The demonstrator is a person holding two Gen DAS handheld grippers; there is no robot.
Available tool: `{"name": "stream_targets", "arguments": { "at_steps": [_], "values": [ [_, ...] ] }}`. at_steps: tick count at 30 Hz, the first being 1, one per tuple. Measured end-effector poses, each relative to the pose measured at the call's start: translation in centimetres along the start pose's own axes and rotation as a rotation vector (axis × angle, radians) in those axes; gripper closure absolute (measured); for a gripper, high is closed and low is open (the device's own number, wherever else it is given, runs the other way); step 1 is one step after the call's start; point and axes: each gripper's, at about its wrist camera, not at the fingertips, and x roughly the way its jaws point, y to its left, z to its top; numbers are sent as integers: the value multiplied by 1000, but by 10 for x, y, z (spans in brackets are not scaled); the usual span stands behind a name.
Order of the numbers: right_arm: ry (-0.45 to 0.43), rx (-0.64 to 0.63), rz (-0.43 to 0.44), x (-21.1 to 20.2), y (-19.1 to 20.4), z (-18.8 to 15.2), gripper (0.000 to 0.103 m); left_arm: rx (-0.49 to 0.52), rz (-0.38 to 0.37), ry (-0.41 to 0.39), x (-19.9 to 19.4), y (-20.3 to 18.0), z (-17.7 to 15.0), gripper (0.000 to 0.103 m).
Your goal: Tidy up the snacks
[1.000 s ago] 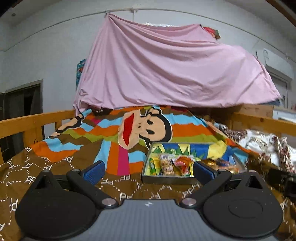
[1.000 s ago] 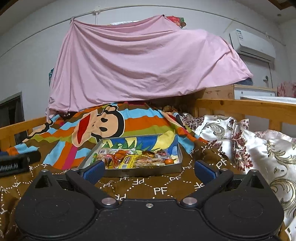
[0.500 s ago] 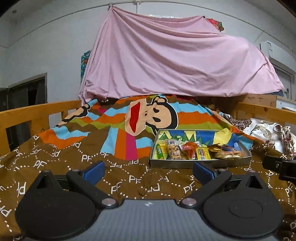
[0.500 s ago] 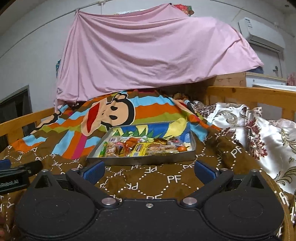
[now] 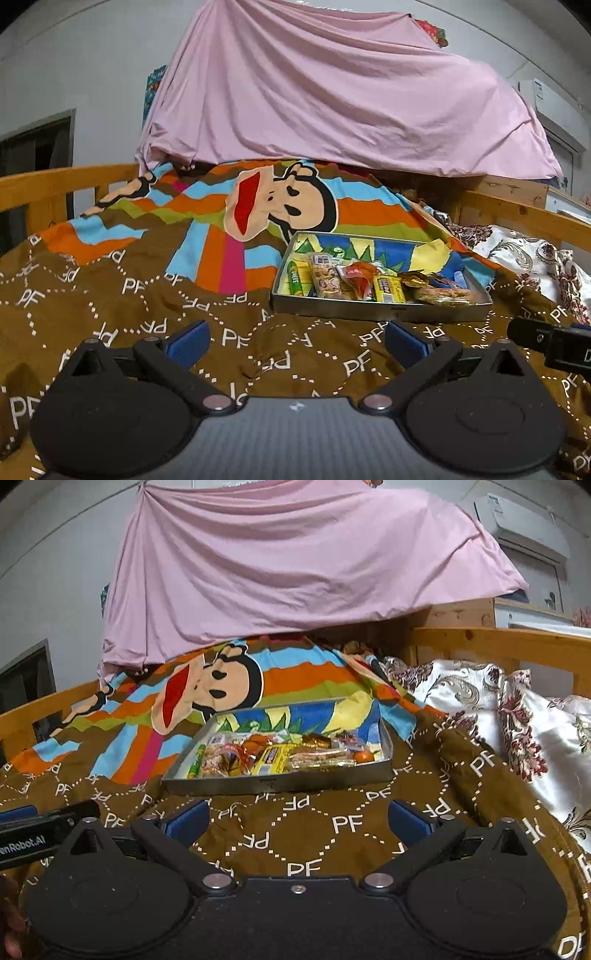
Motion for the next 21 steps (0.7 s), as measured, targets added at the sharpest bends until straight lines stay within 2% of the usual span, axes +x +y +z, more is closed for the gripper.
{"name": "stream_targets", "arguments": {
  "at_steps": [10,21],
  "values": [
    [12,-57,7,2,8,-2,1,-45,-12,26,3,11,-2,0],
    [11,-47,7,1,7,-3,1,-24,-4,27,1,7,-3,0]
  ]
}}
